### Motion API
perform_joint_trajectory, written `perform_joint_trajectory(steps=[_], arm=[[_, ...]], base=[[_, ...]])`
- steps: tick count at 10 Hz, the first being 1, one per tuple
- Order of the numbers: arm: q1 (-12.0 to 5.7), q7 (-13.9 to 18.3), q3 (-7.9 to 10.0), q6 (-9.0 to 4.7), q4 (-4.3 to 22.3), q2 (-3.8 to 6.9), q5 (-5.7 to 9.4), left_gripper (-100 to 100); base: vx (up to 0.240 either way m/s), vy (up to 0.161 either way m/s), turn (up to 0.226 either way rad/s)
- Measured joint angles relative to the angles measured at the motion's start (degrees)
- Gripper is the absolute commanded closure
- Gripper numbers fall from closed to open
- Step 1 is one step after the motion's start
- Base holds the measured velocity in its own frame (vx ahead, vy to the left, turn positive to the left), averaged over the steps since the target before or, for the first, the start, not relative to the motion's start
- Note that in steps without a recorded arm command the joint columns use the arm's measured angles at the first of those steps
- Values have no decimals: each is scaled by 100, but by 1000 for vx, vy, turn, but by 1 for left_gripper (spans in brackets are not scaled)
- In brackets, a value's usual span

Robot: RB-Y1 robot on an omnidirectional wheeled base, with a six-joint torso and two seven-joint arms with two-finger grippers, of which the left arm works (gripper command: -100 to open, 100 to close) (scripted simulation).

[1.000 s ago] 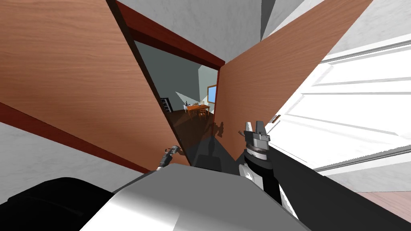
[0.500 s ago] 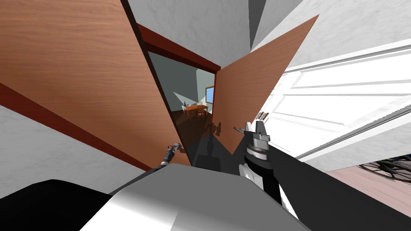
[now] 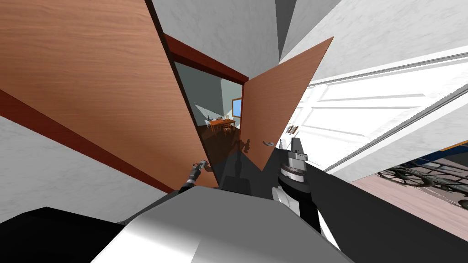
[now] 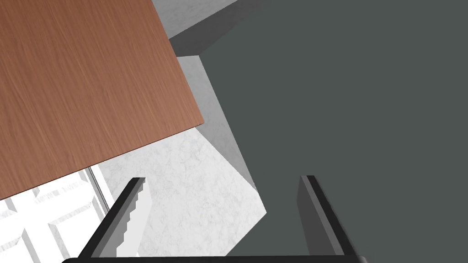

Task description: Pull the door open

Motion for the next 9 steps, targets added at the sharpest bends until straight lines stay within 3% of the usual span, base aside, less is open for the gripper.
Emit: perform_joint_trajectory(steps=[2,5,8,9], arm=[[-140,-34,58,186,-50,-46,-49,100],[-478,-44,105,278,214,-53,-127,100],[-690,-54,142,444,262,-98,-196,100],[-761,-60,144,427,365,-102,-208,100]], base=[[-208,44,-119],[-189,36,-81],[-159,43,-57],[-35,5,-11]])
